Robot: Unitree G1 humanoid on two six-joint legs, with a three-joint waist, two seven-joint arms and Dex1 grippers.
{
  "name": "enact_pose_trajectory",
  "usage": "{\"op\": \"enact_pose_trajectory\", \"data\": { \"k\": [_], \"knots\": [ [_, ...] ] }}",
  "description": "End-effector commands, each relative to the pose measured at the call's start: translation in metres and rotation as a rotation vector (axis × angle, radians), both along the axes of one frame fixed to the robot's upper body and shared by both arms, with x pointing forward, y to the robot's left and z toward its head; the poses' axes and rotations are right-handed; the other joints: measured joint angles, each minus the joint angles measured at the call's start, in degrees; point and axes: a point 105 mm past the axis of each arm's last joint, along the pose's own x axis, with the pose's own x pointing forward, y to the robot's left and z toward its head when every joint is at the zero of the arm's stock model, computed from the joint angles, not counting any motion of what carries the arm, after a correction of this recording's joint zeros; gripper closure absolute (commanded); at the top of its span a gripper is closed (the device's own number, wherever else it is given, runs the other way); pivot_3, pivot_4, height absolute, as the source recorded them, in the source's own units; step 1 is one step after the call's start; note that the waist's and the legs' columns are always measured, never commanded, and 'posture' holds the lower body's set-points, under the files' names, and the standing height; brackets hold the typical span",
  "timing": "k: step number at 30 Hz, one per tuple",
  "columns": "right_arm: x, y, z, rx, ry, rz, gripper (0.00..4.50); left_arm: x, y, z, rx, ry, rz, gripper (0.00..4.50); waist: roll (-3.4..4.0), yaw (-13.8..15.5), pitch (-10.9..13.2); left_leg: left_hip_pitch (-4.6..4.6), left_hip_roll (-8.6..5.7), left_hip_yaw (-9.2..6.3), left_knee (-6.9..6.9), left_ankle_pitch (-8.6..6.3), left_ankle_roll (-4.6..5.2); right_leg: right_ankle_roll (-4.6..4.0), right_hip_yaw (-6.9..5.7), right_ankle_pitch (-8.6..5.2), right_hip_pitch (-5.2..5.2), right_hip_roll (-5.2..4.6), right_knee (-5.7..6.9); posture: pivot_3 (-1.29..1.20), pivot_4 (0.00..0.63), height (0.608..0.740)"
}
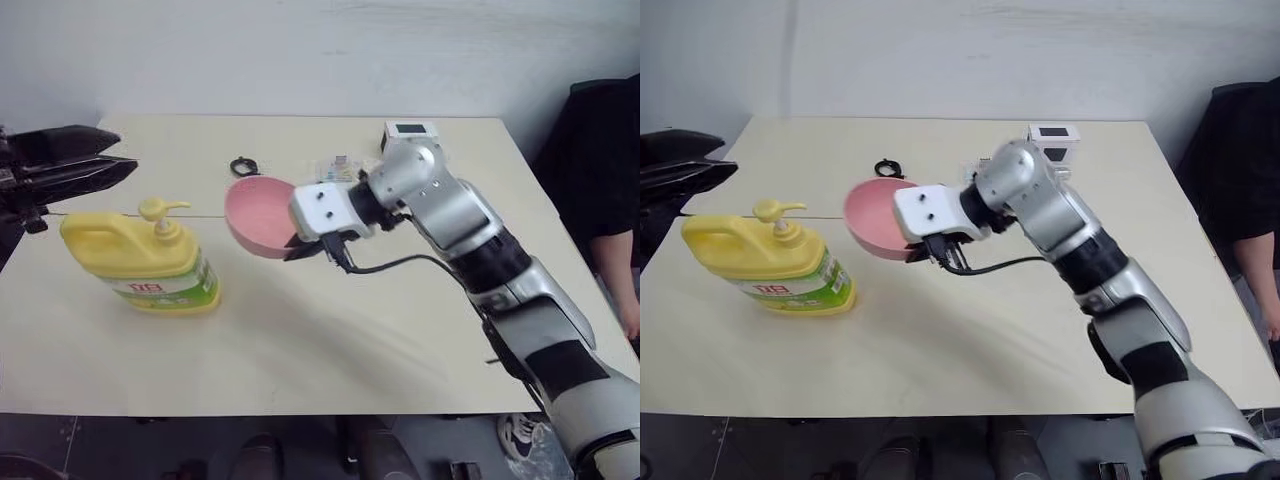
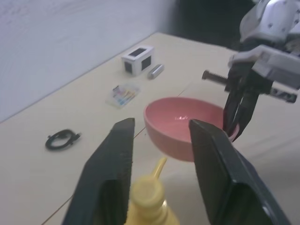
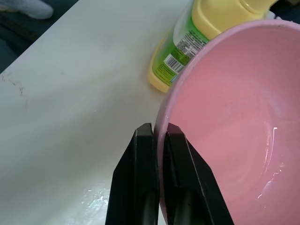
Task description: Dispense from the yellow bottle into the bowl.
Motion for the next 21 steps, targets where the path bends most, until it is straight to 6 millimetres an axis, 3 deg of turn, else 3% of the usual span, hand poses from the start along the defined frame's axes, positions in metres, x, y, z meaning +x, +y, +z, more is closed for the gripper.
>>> {"op": "enact_pose_trajectory", "data": {
  "k": [1,3,21],
  "knots": [
    [-0.001,0.016,0.018,0.004,-0.043,0.061,4.50,-0.008,0.007,0.004,0.037,-0.055,0.022,3.92,0.00,-0.3,0.0,-0.01,0.00,0.02,0.02,-0.01,-0.02,0.00,0.02,0.00,0.00,-0.01,0.00,0.00,0.150,0.740],
    [0.002,0.022,0.021,-0.004,-0.058,0.074,4.50,-0.009,0.008,-0.001,0.051,-0.048,0.031,4.49,0.00,-0.4,0.0,-0.01,0.04,0.02,0.01,-0.02,-0.04,0.00,0.01,0.00,-0.03,-0.01,0.01,0.00,0.150,0.740],
    [-0.004,0.062,0.029,-0.074,-0.140,0.194,4.50,0.011,0.007,-0.033,0.059,-0.050,0.092,4.49,0.00,-0.7,0.0,-0.44,0.20,-0.32,0.02,0.00,-0.36,-0.18,0.08,-0.07,-0.40,0.00,0.17,0.00,0.150,0.740]
  ]
}}
